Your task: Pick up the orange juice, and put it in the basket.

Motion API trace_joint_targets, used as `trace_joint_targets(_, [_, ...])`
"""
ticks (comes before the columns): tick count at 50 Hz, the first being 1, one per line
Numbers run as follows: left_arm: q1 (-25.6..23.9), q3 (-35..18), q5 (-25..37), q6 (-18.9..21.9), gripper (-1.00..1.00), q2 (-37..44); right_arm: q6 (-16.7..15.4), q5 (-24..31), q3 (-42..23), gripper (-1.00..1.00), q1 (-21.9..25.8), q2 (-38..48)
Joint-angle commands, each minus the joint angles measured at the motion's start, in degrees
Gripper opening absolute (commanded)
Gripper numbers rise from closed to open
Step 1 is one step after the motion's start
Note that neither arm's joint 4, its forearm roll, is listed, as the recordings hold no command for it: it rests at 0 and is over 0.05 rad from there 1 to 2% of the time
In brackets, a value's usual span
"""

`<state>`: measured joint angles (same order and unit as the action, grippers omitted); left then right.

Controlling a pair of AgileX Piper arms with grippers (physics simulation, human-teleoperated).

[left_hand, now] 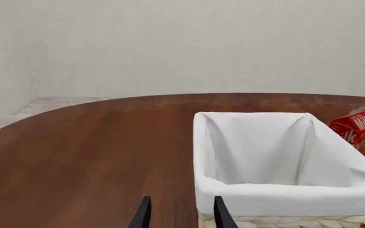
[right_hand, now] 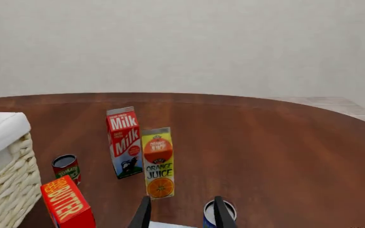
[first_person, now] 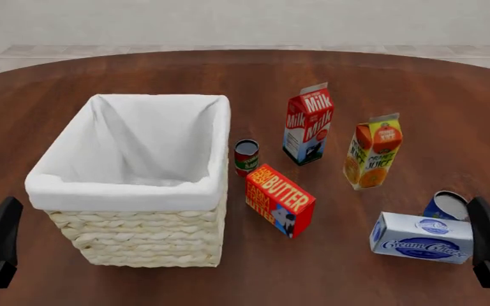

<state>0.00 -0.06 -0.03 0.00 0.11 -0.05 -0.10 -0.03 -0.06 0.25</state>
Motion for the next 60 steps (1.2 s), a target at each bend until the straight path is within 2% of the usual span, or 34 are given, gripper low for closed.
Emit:
trace_joint_targets(1, [0.0,-0.2,-0.1,0.0,1.0,0.3,-0.1,-0.3,-0.2,1.0,-0.3,0.9])
trace_joint_targets(3, [0.0,-0.2,-0.1,0.0,1.0,0.3,-1.0,0.2,-0.3,1.0,0.1,0.8])
trace_joint_targets(11, [0.0,-0.2,-0.1,0.0,1.0,0.3,-1.0,-0.1,-0.4,1.0,-0.2,1.8])
trace_joint_targets(18, [0.0,-0.2,-0.1,0.0,1.0,0.3,-0.9,2.0,-1.4,1.0,0.1,1.0])
trace_joint_targets(22, [0.0,-0.2,-0.1,0.0,1.0,0.3,-1.4,1.6,-2.8,1.0,1.6,3.4])
trace_joint_targets(24, [0.0,-0.2,-0.1,0.0,1.0,0.3,-2.6,-1.2,-3.0,1.0,2.8,8.4])
trace_joint_targets(31, [0.0,-0.2,-0.1,0.0,1.0,0.3,-1.6,-0.7,-5.7,1.0,3.0,10.4])
trace_joint_targets(34, [0.0,-0.2,-0.1,0.0,1.0,0.3,-2.0,-2.1,-7.0,1.0,3.6,13.6])
trace_joint_targets(37, [0.0,-0.2,-0.1,0.0,1.0,0.3,-2.0,-6.0,-8.5,1.0,5.7,22.3])
trace_joint_targets(40, [0.0,-0.2,-0.1,0.0,1.0,0.3,-2.2,-6.3,-9.8,1.0,5.1,23.1])
trace_joint_targets(49, [0.0,-0.2,-0.1,0.0,1.0,0.3,-2.4,-11.2,-11.9,1.0,7.5,32.6])
trace_joint_targets(60, [0.0,-0.2,-0.1,0.0,1.0,0.3,-2.6,-15.3,-11.3,1.0,8.1,39.1])
